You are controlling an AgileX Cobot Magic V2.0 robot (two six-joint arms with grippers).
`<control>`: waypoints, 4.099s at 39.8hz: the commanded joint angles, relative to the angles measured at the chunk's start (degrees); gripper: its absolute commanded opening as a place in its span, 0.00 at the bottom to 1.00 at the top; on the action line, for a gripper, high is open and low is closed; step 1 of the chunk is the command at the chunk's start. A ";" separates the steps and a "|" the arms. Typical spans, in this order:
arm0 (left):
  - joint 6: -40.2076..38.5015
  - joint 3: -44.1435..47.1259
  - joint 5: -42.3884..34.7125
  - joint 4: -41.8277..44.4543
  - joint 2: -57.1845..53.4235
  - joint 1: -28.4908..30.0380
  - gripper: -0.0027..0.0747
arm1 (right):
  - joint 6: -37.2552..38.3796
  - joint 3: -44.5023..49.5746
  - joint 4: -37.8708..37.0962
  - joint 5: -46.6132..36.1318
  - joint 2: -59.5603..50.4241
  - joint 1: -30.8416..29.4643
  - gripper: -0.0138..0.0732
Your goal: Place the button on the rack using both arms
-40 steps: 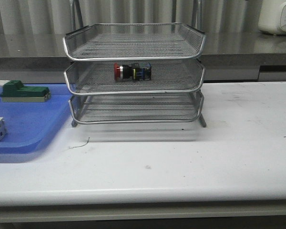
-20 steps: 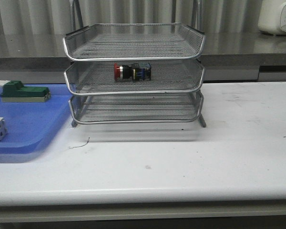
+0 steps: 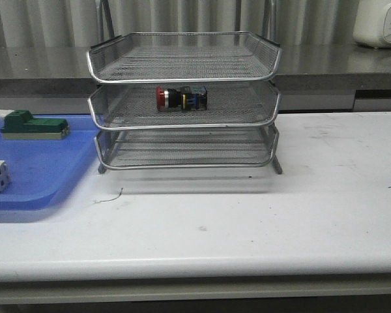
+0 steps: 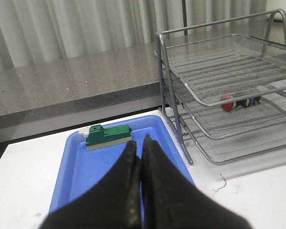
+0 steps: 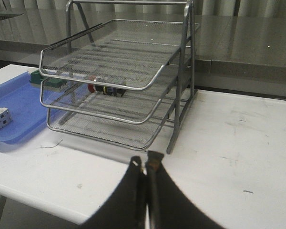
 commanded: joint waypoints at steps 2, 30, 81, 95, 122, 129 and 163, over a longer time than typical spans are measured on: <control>-0.63 -1.40 -4.82 -1.00 0.70 0.17 0.01 | -0.09 -1.53 1.12 -4.45 0.38 -0.44 0.09; -0.63 -1.40 -4.82 -1.00 0.70 0.17 0.01 | -0.09 -1.53 1.12 -4.45 0.38 -0.44 0.09; -20.10 21.50 -21.52 11.87 -5.14 0.17 0.01 | -0.09 -1.53 1.12 -4.19 0.38 -0.44 0.09; -20.10 21.50 -21.52 11.87 -5.14 0.17 0.01 | -0.09 -1.53 1.12 -4.19 0.38 -0.44 0.09; -20.10 21.50 -21.52 11.87 -5.14 0.17 0.01 | -0.14 -0.35 -1.07 -5.70 0.29 -0.44 0.09; -20.10 21.50 -21.52 11.87 -5.03 0.17 0.01 | 9.59 2.60 -11.85 -8.06 -0.97 -2.15 0.09; -20.10 21.50 -21.52 11.87 -5.03 0.17 0.01 | 27.33 18.05 -27.01 -11.53 -14.30 -10.78 0.09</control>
